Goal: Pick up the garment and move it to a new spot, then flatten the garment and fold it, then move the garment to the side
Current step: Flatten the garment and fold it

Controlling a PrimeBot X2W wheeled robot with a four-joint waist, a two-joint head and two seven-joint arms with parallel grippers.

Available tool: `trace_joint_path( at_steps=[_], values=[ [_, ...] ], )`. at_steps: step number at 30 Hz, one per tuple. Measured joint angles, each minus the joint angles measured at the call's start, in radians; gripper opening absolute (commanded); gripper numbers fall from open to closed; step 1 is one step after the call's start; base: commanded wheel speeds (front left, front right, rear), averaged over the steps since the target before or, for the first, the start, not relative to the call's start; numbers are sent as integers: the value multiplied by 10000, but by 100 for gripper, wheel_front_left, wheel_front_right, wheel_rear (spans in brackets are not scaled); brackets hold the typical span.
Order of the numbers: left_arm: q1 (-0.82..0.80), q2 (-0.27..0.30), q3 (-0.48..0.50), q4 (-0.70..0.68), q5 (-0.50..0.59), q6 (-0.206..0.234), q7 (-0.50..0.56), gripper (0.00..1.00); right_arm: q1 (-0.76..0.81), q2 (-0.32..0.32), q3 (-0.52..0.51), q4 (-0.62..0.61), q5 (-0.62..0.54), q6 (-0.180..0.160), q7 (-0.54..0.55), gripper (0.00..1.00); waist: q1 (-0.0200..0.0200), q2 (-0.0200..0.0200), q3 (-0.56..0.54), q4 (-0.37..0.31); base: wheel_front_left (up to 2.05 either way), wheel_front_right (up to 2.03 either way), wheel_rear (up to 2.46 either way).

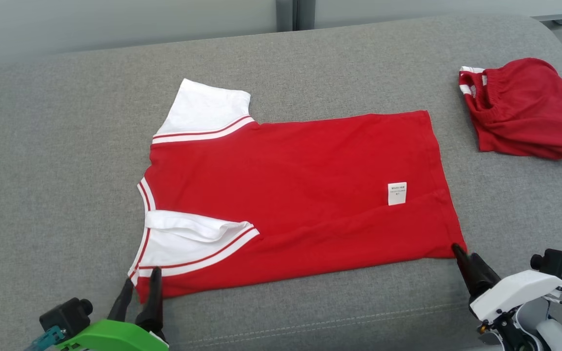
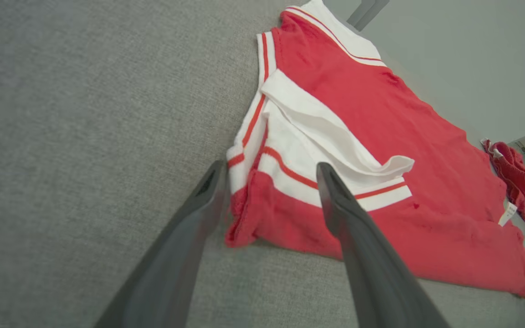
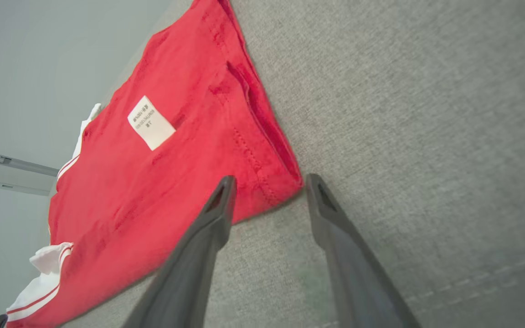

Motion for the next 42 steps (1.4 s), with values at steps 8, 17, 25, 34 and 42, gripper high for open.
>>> trace_joint_path(
  at_steps=[8, 17, 25, 34, 42],
  values=[
    [172, 777, 98, -656, 629, 286, 100, 100, 108, -587, -178, -387, -353, -232, -98, 100, 0, 0, 13, -4, 0, 0, 0],
    [-1224, 1409, -437, -1676, 1524, 284, 675, 100, -777, -1444, -247, -1321, -1145, -374, -104, 100, 0, 0, 110, -59, 0, 0, 0],
    [-3925, 1501, -1045, -1595, 2019, 173, 1756, 100, -2412, -2065, 380, -2249, -2502, -470, 117, 100, 0, 0, 468, -211, 0, 0, 0],
    [-6255, 1344, -1367, -109, 2219, 276, 3333, 100, -3968, -2067, 1081, -2754, -3064, -439, 1043, 100, 0, 0, 1221, -520, 0, 0, 0],
    [-7970, 1331, -1179, 1285, 2497, 541, 4115, 100, -4698, -1687, 1404, -3095, -3074, -334, 1492, 100, 1, 0, 2072, -854, 0, 0, 0]
  ],
)
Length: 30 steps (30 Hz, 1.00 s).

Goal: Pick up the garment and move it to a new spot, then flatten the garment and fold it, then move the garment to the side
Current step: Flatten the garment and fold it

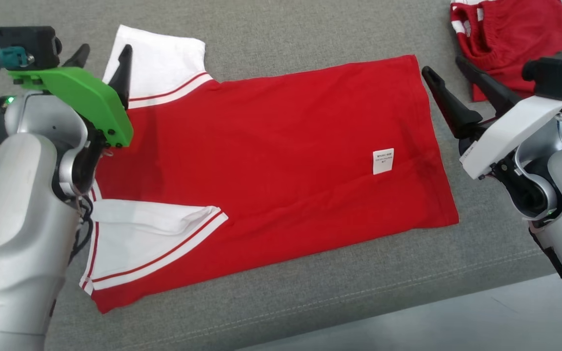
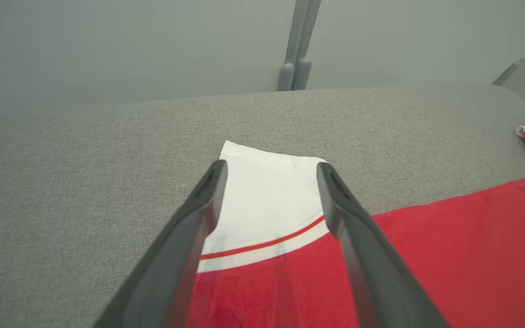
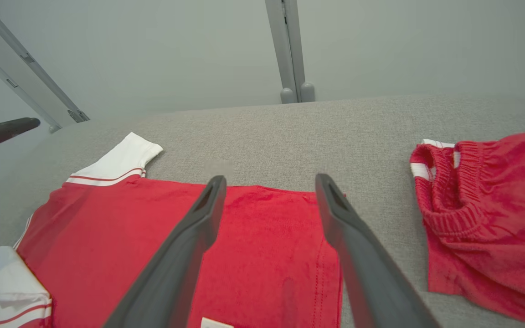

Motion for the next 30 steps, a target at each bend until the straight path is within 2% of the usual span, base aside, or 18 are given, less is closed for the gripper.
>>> trace_joint_path(
  at_steps=[8, 19, 30],
  values=[
    [-1124, 397, 58, 1166, 548, 88, 546, 100, -198, 128, 46, -182, 0, 10, 88, 100, 0, 0, 787, -566, 0, 0, 0],
    [-2318, 560, 213, 2288, 918, 176, 692, 100, -382, 288, -4, -267, 15, 10, 42, 100, 0, 0, 1684, -1296, 0, 0, 0],
    [-2640, 631, 345, 3308, 1147, 221, 353, 100, -418, 311, -77, -240, 17, 10, -180, 100, 0, 0, 2078, -1513, 0, 0, 0]
  ],
)
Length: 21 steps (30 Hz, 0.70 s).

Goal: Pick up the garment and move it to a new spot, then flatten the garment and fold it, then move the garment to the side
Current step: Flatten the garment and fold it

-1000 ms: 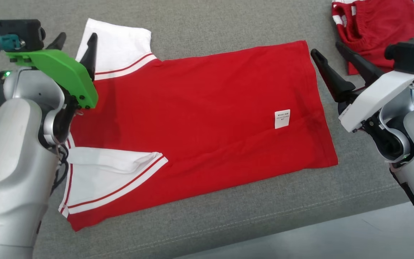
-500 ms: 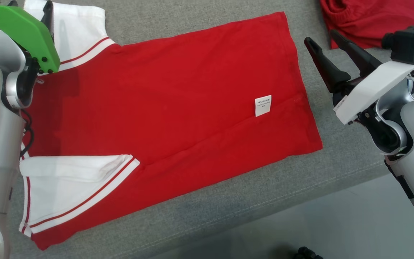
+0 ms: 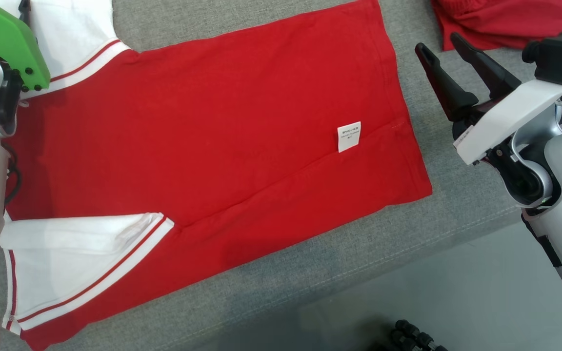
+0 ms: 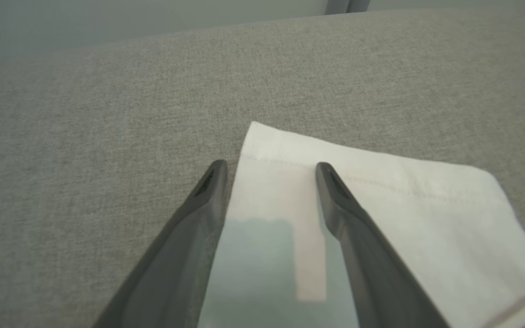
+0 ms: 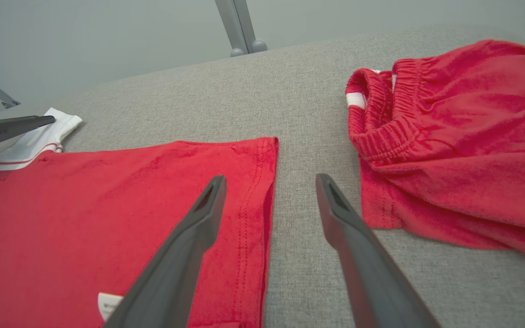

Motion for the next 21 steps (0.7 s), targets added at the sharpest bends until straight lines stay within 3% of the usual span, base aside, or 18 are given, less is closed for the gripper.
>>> trace_joint_path(
  at_steps=[10, 11, 12, 13, 17, 21],
  values=[
    [-460, 13, -36, 600, 196, 50, -439, 100, -114, 69, 2, 65, 0, 4, -92, 100, 0, 0, 74, 11, 0, 0, 0],
    [-479, 12, -42, 648, 196, 50, -470, 93, -114, 73, 4, 77, 0, 8, -102, 100, 0, 0, 79, 8, 0, 0, 0],
    [-496, 6, -52, 711, 196, 50, -485, 79, -115, 79, 6, 84, 0, 33, -102, 100, 0, 0, 85, 5, 0, 0, 0],
    [-502, 0, -65, 782, 196, 50, -523, 48, -116, 88, 8, 88, 0, 46, -104, 100, 0, 0, 90, 1, 0, 0, 0],
    [-547, -86, -155, 999, 194, 2, -614, 0, -122, 94, 8, 132, 0, 48, -180, 100, 0, 0, 107, -5, 0, 0, 0],
    [-674, -334, -345, 1221, 198, -240, -876, 0, -175, 56, -71, 265, -2, 46, -240, 100, 0, 0, 98, 46, 0, 0, 0]
  ],
)
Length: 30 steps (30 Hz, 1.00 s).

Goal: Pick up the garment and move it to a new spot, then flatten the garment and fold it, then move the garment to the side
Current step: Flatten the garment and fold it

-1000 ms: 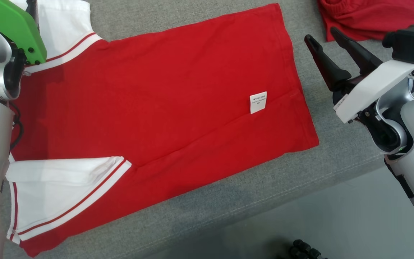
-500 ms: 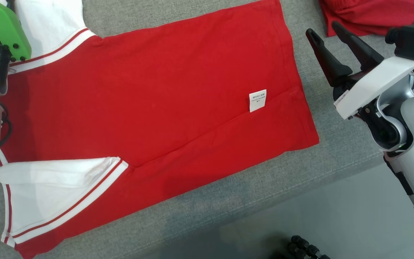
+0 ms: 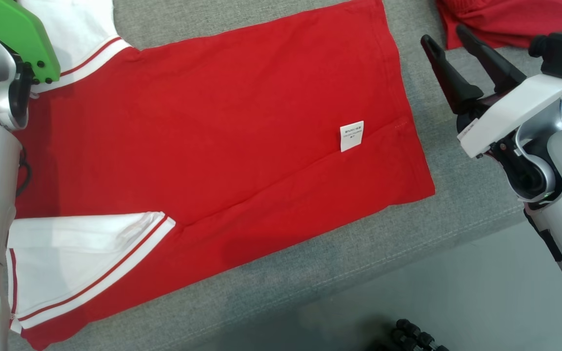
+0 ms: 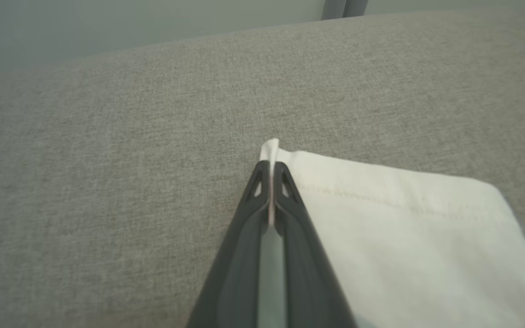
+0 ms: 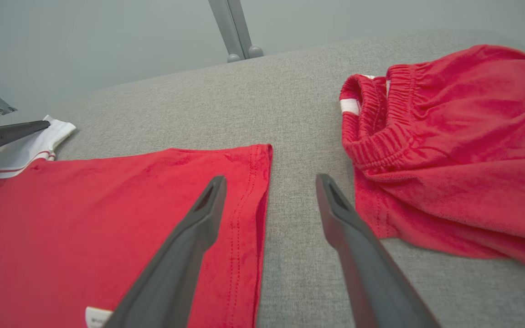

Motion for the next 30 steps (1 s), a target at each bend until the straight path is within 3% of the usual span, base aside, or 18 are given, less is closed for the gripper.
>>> trace_joint_path(
  at_steps=[14, 30],
  values=[
    [-259, -951, -272, 174, -44, -966, -1005, 0, -535, -412, -228, 1080, 52, 4, 305, 100, 0, 0, -237, 806, 0, 0, 0],
    [-519, -1237, -286, 355, -199, -1484, -1536, 0, -1895, -230, -286, 2913, 740, 61, 1567, 100, -1, 0, -139, 2075, 0, 0, 0]
  ],
)
